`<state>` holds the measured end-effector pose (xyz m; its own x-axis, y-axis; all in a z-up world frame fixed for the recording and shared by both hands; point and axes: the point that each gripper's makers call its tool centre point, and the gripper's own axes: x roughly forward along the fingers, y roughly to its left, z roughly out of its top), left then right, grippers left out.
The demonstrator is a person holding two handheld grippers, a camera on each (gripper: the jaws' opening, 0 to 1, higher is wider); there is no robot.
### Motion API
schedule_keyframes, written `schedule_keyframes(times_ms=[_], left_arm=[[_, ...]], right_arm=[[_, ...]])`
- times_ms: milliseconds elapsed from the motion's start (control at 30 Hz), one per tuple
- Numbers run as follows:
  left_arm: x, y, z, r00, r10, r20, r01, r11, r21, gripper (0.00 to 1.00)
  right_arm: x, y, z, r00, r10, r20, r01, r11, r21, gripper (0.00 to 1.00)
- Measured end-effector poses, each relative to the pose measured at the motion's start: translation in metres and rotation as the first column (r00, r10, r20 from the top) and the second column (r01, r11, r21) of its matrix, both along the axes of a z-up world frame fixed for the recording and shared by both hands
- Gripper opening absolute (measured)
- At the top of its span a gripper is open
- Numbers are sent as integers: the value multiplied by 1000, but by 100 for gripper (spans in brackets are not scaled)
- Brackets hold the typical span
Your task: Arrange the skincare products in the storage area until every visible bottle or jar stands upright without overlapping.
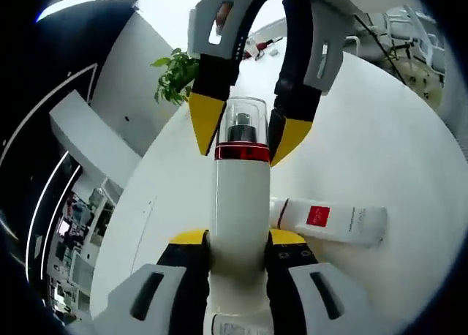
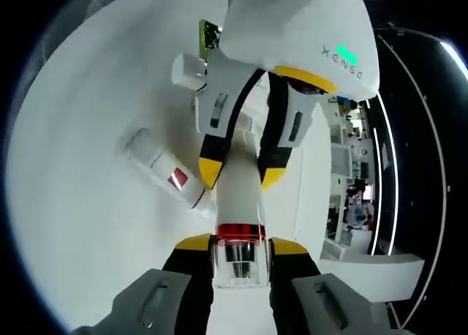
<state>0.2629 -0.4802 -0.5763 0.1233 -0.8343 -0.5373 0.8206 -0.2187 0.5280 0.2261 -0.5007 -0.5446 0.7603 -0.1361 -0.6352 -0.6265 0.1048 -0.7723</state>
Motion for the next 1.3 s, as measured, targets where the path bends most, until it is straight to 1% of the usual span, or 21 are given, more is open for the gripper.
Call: schedule_keyframes(times_ms=[133,267,300,333,467,500,600,667,700,767,800,867,933,967,1000,1033,1100,1133,1167,1200,1300], left_arm=[[-5,3,-4,995,35,-96,-36,999,-8,24],[-6,12,-21,979,97,-180,-96,995,18,24],[-12,6,-11,978,54,-202,-66,996,-55,24],[-2,15,-20,954,127,-272,-138,990,-21,23],[-5,8,-19,955,94,-282,-99,995,-3,23],[-6,8,-19,936,121,-330,-128,992,2,23],[-9,9,-16,899,157,-409,-165,986,14,23],[-5,9,-19,889,165,-427,-169,985,27,23],[-5,9,-19,878,175,-446,-177,984,37,23],[-11,11,-18,849,195,-491,-198,979,47,23],[-10,11,-19,835,205,-511,-208,977,51,23],[-12,12,-17,804,226,-550,-230,971,62,23],[-10,12,-17,776,239,-584,-243,967,73,23],[-12,13,-17,738,249,-627,-249,964,90,23],[-10,13,-18,717,253,-649,-256,962,93,23],[-10,14,-18,702,260,-663,-263,960,99,23],[-8,14,-17,670,271,-691,-276,955,107,23],[-8,15,-16,638,284,-715,-292,949,117,23],[-8,15,-15,624,284,-728,-294,948,118,23],[-10,17,-12,611,283,-739,-301,947,114,23],[-16,18,-4,575,268,-773,-302,948,104,23]], right_arm=[[-4,-4,-3,1000,-7,-13,7,1000,9,17],[-7,-12,5,998,-49,27,48,998,36,9],[-8,-16,5,997,-69,31,67,996,56,11],[-9,-20,5,996,-79,29,77,996,55,14],[-16,-34,2,988,-152,28,148,983,110,12],[-16,-35,2,984,-173,36,166,975,146,12],[-19,-39,-1,964,-263,26,243,922,303,12],[-24,-46,-10,939,-345,-8,317,854,413,15],[-23,-51,-15,931,-364,-13,333,837,435,16],[-28,-54,-26,904,-423,-52,386,759,524,15],[-29,-53,-30,891,-447,-76,403,704,584,16],[-31,-52,-36,854,-504,-129,444,576,687,17],[-33,-53,-39,823,-542,-171,468,475,745,20],[-34,-51,-38,802,-563,-197,471,395,789,20],[-34,-50,-38,793,-570,-214,468,346,813,22],[-33,-49,-40,782,-577,-235,456,271,848,23],[-32,-45,-38,766,-584,-271,445,177,878,25],[-32,-43,-38,762,-582,-283,437,139,889,26],[-31,-39,-36,759,-580,-295,420,90,903,27],[-30,-38,-34,750,-574,-329,404,3,915,28],[-26,-34,-27,736,-556,-387,343,-187,921,33]])
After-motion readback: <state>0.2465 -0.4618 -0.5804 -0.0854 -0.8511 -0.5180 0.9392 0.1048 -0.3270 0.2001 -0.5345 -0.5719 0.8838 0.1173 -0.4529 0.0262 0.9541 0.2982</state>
